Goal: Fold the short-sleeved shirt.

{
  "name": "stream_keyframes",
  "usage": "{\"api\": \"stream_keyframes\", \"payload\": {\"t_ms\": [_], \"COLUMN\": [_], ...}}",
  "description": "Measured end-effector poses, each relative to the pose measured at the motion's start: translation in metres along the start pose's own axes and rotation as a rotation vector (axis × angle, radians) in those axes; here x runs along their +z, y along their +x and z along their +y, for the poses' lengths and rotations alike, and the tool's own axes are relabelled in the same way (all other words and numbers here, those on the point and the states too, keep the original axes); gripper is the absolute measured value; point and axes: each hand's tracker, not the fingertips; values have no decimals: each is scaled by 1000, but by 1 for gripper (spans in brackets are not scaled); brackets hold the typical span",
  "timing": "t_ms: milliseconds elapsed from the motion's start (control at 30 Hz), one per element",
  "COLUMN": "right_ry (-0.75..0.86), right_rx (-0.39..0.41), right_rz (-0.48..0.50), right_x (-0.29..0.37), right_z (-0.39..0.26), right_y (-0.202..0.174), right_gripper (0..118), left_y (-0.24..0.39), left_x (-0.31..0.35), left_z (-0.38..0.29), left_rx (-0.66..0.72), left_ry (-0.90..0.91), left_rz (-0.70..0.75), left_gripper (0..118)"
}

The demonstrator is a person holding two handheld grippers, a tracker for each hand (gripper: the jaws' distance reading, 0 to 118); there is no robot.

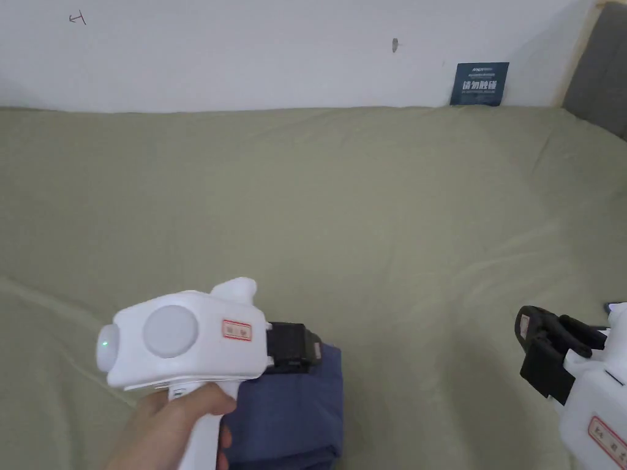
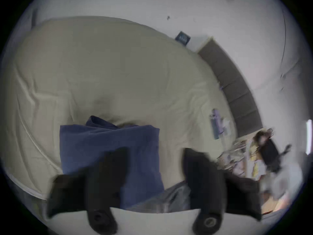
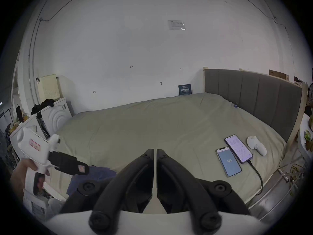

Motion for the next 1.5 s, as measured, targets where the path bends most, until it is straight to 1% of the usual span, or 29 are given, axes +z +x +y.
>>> {"api": "stream_keyframes", "payload": {"t_ms": [33, 100, 167, 267, 300, 400, 433, 467, 500, 567, 600, 667, 733, 800, 833, 867, 933, 1000, 1100, 1167, 1200, 1233, 1267, 1300, 1333, 1367, 1400, 1433, 1500], "right_ry": [-9, -31, -63, -101, -114, -142, -150, -157, -167, -186, -206, -251, -341, -464, -529, -583, -637, -720, -846, -939, -946, -935, -924, -916, -911, -901, -900, -900, -898], "right_rx": [-4, -13, -42, -61, -63, -69, -66, -60, -52, -42, -40, -32, -35, -122, -186, -246, -300, -365, -475, -585, -647, -708, -737, -710, -701, -691, -694, -711, -728], "right_rz": [2, 14, 33, 47, 48, 55, 55, 58, 62, 76, 106, 188, 329, 498, 603, 678, 784, 820, 892, 908, 899, 930, 961, 950, 954, 962, 965, 968, 971], "right_x": [-3, -7, -11, -15, -16, -18, -18, -19, -20, -25, -29, -38, -57, -84, -101, -116, -150, -182, -222, -243, -250, -253, -253, -248, -246, -246, -247, -247, -247], "right_z": [-2, -8, -15, -23, -25, -30, -32, -33, -35, -37, -37, -36, -37, -45, -52, -60, -79, -97, -127, -151, -159, -163, -162, -161, -161, -161, -162, -164, -164], "right_y": [-1, -4, -6, -7, -8, -9, -10, -10, -11, -15, -18, -28, -43, -57, -64, -70, -82, -89, -87, -75, -69, -64, -62, -61, -62, -62, -60, -60, -59], "right_gripper": [6, 6, 6, 6, 6, 6, 6, 6, 6, 6, 6, 6, 6, 6, 6, 6, 6, 6, 6, 5, 5, 5, 5, 5, 5, 5, 5, 5, 5], "left_y": [-10, -20, -29, -41, -45, -59, -64, -68, -68, -63, -60, -59, -58, -67, -75, -82, -103, -126, -158, -175, -181, -188, -192, -198, -202, -204, -204, -203, -200], "left_x": [1, -9, -26, -66, -79, -104, -105, -101, -97, -91, -85, -67, -39, -11, 3, 14, 33, 40, 41, 36, 33, 31, 28, 26, 20, 12, 4, -1, -19], "left_z": [-1, -7, -16, -40, -49, -68, -69, -69, -67, -63, -58, -51, -41, -32, -29, -26, -24, -22, -21, -19, -18, -17, -16, -16, -15, -14, -14, -11, -9], "left_rx": [23, 53, 38, 104, 112, 10, 16, 39, 68, 57, 34, 25, 4, 4, 22, 27, 35, 52, 94, 135, 147, 154, 171, 216, 233, 230, 247, 276, 288], "left_ry": [6, 4, -59, -154, -182, -196, -177, -153, -149, -161, -158, -150, -111, -57, -28, -21, 2, 1, -12, -35, -53, -60, -66, -53, -54, -70, -93, -76, -150], "left_rz": [-42, -94, -209, -318, -285, -166, -190, -262, -251, -239, -216, -237, -245, -233, -222, -208, -167, -114, -92, -123, -156, -191, -237, -299, -348, -384, -421, -425, -409], "left_gripper": [0, 0, 0, 0, 0, 0, 0, 0, 0, 0, 0, 0, 0, 0, 0, 0, 0, 0, 0, 0, 0, 0, 1, 13, 48, 107, 118, 117, 116]}}
